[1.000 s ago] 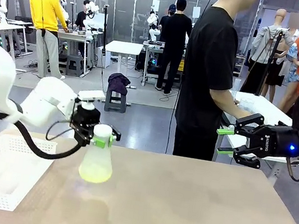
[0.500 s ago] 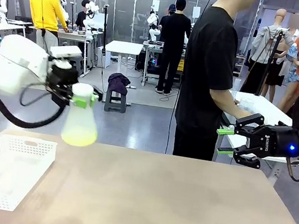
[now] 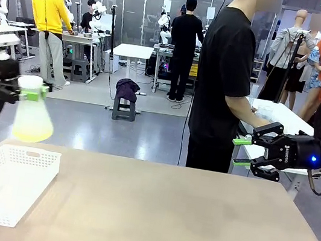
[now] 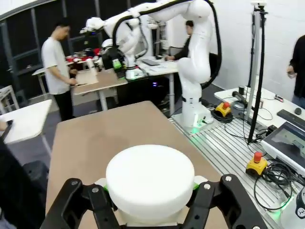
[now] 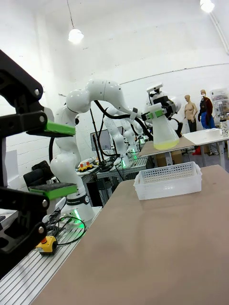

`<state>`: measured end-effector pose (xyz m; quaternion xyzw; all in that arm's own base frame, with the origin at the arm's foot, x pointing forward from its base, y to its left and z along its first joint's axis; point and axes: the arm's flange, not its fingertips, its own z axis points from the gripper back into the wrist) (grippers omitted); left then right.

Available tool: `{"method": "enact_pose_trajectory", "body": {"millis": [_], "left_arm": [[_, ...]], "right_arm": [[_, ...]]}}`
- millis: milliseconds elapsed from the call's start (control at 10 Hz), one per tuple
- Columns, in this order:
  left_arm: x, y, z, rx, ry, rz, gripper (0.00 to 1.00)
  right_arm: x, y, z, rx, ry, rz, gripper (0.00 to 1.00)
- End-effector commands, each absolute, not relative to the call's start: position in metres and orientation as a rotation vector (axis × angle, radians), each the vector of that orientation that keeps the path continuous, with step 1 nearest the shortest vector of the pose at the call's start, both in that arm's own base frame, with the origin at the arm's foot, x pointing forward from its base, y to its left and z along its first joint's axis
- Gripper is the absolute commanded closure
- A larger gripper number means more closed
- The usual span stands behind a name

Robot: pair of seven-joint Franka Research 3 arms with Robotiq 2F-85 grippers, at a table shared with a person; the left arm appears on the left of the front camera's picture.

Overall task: Prepare the solutions needed for the experiment.
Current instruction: When the human places the Big flask in the center of the table, pick up the Big flask and place it in the left Organizing basket.

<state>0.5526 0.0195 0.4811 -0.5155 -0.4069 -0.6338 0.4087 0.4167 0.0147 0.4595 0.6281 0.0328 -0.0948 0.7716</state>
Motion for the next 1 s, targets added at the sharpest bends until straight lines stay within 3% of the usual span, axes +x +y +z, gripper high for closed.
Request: {"method": "enact_pose_trajectory", "body": {"millis": [0,900], "left_arm": [[0.536,0.044,0.462,-1.302,-1.133,-1.482,1.00],[0.532,0.097,0.339,-1.172,-1.156,-1.399,1.00]], "right_arm": [[0.416,0.014,0.462,1.367,0.066,-0.202,0.50],[0.416,0.014,0.462,1.367,0.066,-0.202,0.50]]}}
